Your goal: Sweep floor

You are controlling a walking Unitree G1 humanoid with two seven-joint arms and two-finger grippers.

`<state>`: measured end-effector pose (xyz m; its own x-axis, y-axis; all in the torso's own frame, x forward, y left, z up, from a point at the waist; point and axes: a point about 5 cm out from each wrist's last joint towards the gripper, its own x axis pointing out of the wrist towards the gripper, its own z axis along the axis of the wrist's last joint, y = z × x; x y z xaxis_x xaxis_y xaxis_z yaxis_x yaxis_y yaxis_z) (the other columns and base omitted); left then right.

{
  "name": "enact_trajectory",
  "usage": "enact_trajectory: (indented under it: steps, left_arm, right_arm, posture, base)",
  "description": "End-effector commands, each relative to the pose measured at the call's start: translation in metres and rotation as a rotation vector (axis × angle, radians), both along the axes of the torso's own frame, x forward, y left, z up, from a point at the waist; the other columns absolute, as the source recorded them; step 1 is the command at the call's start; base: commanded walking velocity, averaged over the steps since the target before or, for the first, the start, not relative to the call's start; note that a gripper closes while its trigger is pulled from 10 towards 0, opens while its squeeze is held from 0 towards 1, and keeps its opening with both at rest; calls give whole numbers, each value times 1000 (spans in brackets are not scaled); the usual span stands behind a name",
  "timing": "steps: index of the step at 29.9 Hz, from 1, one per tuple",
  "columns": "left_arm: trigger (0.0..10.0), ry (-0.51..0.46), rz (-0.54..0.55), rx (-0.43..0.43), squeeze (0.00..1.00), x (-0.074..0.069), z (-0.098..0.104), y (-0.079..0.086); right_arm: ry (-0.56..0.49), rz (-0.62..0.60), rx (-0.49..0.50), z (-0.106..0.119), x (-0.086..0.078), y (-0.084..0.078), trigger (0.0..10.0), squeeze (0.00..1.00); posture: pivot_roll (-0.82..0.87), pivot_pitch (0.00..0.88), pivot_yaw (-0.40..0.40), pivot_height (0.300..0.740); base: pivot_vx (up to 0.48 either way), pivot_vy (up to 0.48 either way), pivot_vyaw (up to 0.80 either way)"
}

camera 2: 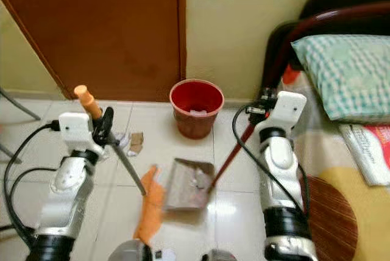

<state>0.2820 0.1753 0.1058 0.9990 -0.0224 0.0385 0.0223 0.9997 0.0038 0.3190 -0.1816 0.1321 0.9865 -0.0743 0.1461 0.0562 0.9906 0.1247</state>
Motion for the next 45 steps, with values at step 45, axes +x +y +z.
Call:
enact_trajectory:
  steps: [45]
  left_arm:
    - [10000,-17,35,-3,0,1,-1,-8]
  right_arm:
    - [-615,269,-96,203,55,66,10000,0]
  posture:
    - [17,92,-57,740]
  base:
    - [33,0,0]
